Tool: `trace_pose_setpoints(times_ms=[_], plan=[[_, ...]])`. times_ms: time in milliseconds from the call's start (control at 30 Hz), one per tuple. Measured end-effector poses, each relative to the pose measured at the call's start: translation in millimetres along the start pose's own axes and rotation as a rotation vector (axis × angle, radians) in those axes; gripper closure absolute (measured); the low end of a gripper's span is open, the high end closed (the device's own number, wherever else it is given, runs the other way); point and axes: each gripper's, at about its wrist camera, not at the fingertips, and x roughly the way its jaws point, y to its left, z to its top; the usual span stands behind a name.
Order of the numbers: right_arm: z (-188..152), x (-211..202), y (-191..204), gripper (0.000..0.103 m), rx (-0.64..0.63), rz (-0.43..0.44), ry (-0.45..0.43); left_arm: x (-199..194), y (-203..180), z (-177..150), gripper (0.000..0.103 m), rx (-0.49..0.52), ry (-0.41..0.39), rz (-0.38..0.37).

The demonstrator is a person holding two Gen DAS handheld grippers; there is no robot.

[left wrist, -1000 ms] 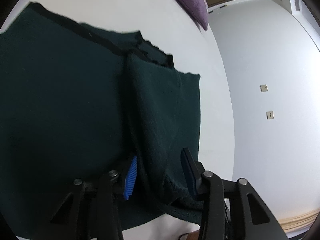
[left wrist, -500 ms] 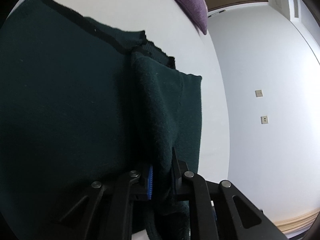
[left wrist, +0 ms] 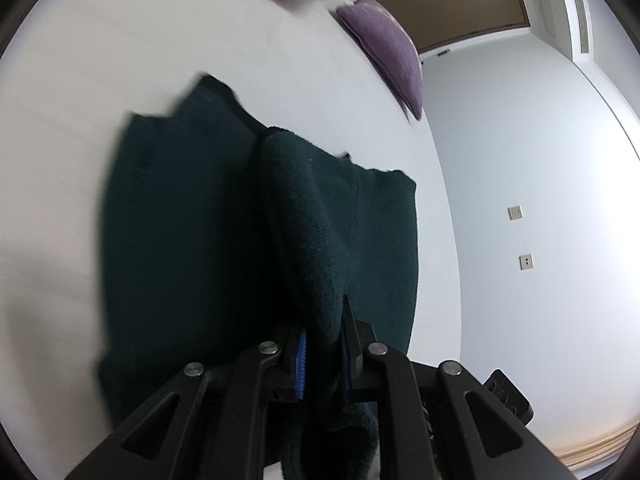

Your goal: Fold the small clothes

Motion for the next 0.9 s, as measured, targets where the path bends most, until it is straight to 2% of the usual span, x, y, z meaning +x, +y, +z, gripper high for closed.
trace_pose_setpoints(times_ms=[133, 300, 367, 400, 467, 633, 800, 900], plan=[[1.1, 16.8, 20.2, 0.049, -0.037, 0.046, 0.032, -22.4, 29.4, 3.9, 0.089, -0.028, -0.030, 0.007], [9.9, 29.2, 24.0, 0.048, 0.067, 0.192, 0.058, -34.2, 54.7, 3.8, 0.089, -0.051, -0.070, -0.022], [18.3, 46.2, 13.9, 0.049, 0.136, 0.222, 0.120, -36.4, 63.5, 0.3, 0.089, -0.052, -0.074, -0.019], [16.3, 62.6, 0.9, 0.049, 0.196, 0.221, 0.186, -34.1, 66.0, 0.0, 0.089, -0.054, -0.073, -0.016], [10.9, 76.9, -17.0, 0.060, 0.290, 0.253, 0.248, -33.1, 77.4, -6.1, 0.090, -0.073, -0.070, -0.021], [18.4, 69.5, -34.0, 0.061, 0.364, 0.364, 0.247, -32.4, 90.9, -10.5, 0.090, -0.097, -0.089, -0.094], [35.9, 70.2, -49.5, 0.061, 0.414, 0.424, 0.216, -33.9, 80.1, -8.1, 0.090, -0.082, -0.100, -0.087], [46.8, 66.0, -57.6, 0.061, 0.438, 0.451, 0.169, -37.0, 78.0, -7.5, 0.090, -0.097, -0.110, -0.109]])
